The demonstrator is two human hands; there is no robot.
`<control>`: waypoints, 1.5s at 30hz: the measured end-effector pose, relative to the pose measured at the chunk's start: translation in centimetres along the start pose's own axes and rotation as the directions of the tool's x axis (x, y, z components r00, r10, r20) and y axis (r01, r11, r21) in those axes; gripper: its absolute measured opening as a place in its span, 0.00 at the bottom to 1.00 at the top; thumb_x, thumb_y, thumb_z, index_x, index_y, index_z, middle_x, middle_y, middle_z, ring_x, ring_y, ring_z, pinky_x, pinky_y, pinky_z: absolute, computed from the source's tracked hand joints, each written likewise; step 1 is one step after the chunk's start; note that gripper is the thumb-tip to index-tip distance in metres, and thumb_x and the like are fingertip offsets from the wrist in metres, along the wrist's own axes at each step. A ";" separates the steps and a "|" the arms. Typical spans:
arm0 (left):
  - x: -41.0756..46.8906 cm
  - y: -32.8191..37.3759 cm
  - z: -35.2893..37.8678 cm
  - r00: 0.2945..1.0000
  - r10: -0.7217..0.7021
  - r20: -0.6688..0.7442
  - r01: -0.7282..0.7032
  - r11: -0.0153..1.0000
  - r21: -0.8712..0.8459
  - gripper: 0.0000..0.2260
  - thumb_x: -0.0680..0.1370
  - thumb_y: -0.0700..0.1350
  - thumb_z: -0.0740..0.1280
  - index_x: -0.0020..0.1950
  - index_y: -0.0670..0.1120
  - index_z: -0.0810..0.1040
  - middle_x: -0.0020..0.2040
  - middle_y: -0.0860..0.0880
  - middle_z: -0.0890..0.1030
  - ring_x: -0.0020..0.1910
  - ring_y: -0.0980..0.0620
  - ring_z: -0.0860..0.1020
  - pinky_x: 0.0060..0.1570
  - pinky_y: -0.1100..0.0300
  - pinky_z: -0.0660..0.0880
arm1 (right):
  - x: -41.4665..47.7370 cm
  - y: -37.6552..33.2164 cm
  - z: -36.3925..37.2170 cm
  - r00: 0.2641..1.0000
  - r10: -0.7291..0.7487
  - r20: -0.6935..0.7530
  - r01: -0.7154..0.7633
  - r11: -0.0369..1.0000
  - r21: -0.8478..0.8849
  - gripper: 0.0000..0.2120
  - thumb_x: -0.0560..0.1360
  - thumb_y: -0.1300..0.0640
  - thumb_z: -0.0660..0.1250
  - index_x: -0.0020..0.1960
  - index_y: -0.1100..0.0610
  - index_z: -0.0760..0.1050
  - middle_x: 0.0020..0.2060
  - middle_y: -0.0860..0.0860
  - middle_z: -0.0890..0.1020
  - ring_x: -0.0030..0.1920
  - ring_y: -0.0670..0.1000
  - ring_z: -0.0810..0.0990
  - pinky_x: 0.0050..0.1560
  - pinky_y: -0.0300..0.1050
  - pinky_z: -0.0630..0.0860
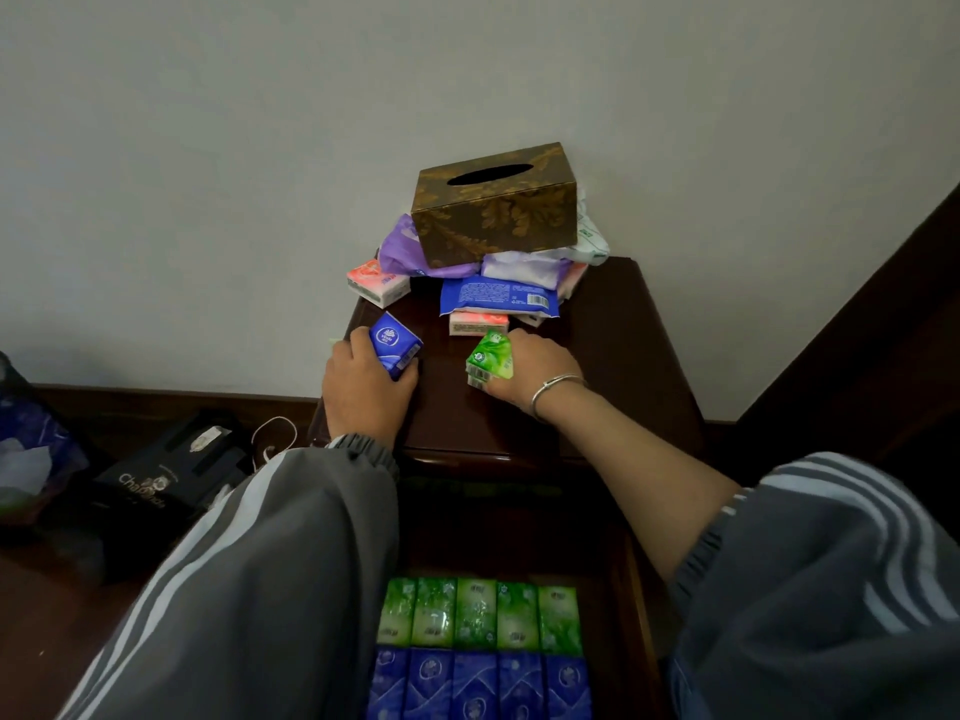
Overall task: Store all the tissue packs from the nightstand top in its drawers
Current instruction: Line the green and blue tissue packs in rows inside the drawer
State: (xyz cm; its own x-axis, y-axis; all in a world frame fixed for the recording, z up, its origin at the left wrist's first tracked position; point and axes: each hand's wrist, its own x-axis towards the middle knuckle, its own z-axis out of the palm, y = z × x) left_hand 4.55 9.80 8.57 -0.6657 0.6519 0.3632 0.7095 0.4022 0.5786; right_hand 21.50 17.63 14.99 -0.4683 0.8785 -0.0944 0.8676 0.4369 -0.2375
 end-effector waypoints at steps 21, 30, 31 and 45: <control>-19.0 -1.1 -4.2 0.872 -0.200 0.447 0.407 0.804 -0.434 0.19 0.69 0.45 0.77 0.56 0.46 0.73 0.46 0.49 0.80 0.41 0.56 0.78 0.40 0.65 0.72 | -20.9 13.0 10.8 0.860 0.465 0.210 -0.451 0.500 0.739 0.15 0.66 0.55 0.77 0.49 0.59 0.79 0.42 0.53 0.84 0.42 0.52 0.83 0.47 0.49 0.80; -27.0 2.2 2.5 0.591 -0.232 0.772 0.414 0.909 -0.043 0.22 0.68 0.54 0.76 0.55 0.46 0.73 0.51 0.46 0.81 0.49 0.47 0.79 0.47 0.60 0.73 | -19.5 16.6 10.6 0.801 0.539 0.259 -0.405 0.170 0.899 0.13 0.68 0.55 0.75 0.50 0.59 0.80 0.42 0.55 0.85 0.40 0.49 0.84 0.35 0.38 0.76; -27.7 2.9 3.5 0.574 -0.236 0.784 0.400 0.917 -0.017 0.24 0.68 0.55 0.75 0.56 0.45 0.73 0.53 0.46 0.81 0.51 0.47 0.79 0.48 0.60 0.73 | -19.6 17.0 10.7 0.799 0.539 0.269 -0.405 0.151 0.902 0.12 0.68 0.55 0.75 0.49 0.58 0.80 0.41 0.54 0.85 0.39 0.49 0.84 0.35 0.37 0.76; -33.7 7.7 9.5 0.346 -0.399 0.849 0.408 0.879 0.247 0.28 0.74 0.55 0.69 0.65 0.39 0.65 0.64 0.39 0.73 0.62 0.41 0.74 0.60 0.54 0.71 | -21.0 20.7 8.9 0.781 0.568 0.260 -0.322 0.009 0.947 0.14 0.68 0.50 0.74 0.50 0.53 0.79 0.43 0.50 0.85 0.42 0.45 0.84 0.36 0.35 0.77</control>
State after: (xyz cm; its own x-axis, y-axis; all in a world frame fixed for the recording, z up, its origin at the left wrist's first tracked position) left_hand 34.62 -2.98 -6.15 -0.3176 0.6109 -0.7252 0.4087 0.7783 0.4767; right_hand 47.81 6.53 3.44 0.0842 0.8839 -0.4601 0.0006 -0.4617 -0.8870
